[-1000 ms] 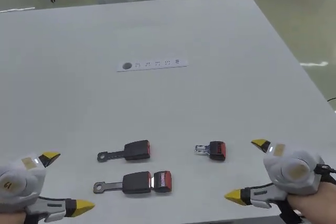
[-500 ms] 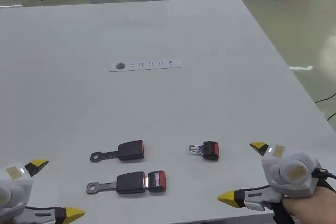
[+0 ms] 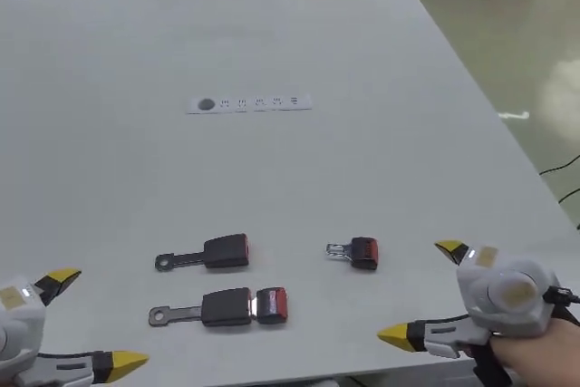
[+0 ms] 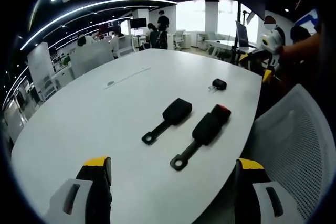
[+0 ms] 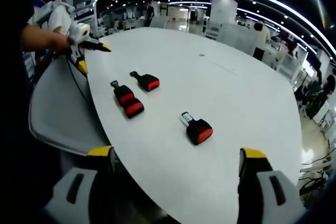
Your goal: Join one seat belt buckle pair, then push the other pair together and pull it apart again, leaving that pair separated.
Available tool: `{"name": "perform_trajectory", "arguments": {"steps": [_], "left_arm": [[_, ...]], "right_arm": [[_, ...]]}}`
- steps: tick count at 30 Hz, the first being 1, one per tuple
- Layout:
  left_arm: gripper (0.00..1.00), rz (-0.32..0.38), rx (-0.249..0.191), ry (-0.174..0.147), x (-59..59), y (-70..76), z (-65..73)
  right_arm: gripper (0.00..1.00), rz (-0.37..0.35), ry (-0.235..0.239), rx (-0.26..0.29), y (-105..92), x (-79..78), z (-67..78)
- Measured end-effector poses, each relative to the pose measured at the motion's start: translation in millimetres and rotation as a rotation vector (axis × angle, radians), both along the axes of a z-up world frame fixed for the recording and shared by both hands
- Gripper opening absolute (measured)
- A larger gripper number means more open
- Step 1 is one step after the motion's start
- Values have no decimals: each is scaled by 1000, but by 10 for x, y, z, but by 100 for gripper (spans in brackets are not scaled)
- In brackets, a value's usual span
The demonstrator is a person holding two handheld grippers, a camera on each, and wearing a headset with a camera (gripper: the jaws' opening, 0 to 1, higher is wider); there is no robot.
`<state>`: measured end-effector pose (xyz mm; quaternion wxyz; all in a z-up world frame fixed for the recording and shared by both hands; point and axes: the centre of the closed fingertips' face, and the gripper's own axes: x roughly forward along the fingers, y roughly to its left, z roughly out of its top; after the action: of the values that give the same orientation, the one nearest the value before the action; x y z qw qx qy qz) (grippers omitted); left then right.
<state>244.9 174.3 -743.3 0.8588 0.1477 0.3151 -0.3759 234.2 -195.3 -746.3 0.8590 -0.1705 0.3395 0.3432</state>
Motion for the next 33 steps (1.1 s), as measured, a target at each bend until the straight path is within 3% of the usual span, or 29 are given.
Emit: {"name": "perform_trajectory", "arguments": {"steps": [13, 33], "left_arm": [[100, -25, -53, 8, 9, -31, -16], [100, -72, -54, 2, -59, -85, -11]], "right_arm": [[100, -27, -12, -27, 42, -19, 36], [100, -32, -13, -51, 117, -14, 7]]}}
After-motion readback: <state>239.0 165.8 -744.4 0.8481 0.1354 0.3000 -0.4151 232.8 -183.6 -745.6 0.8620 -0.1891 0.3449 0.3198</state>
